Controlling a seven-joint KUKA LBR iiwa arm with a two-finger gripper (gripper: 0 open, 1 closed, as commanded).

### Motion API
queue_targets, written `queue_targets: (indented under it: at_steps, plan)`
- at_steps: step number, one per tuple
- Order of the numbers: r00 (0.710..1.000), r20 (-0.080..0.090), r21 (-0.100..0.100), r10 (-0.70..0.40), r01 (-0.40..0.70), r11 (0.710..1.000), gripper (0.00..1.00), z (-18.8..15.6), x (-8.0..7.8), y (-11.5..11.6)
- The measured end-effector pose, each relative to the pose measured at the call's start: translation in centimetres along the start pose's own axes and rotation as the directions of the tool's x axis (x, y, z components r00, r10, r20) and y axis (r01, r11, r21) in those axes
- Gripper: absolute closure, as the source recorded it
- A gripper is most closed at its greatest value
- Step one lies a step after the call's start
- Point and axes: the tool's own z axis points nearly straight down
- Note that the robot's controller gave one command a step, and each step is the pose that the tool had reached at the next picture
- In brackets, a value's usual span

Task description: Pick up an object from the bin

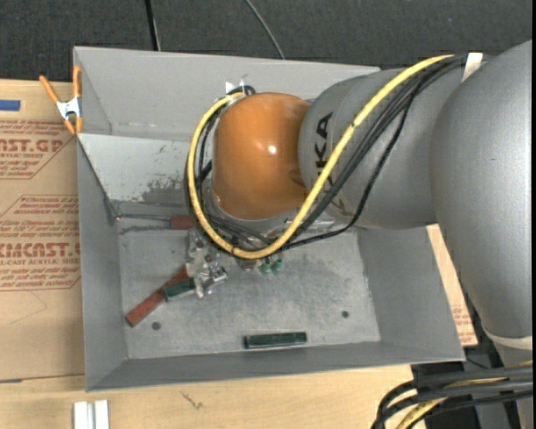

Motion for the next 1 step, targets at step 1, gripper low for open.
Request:
queue_targets:
  at_steps: [1]
  plan:
    - [1.0, 0.002, 0.0, 0.031, -0.031, 1.0, 1.0, -3.76, 0.79, -0.37]
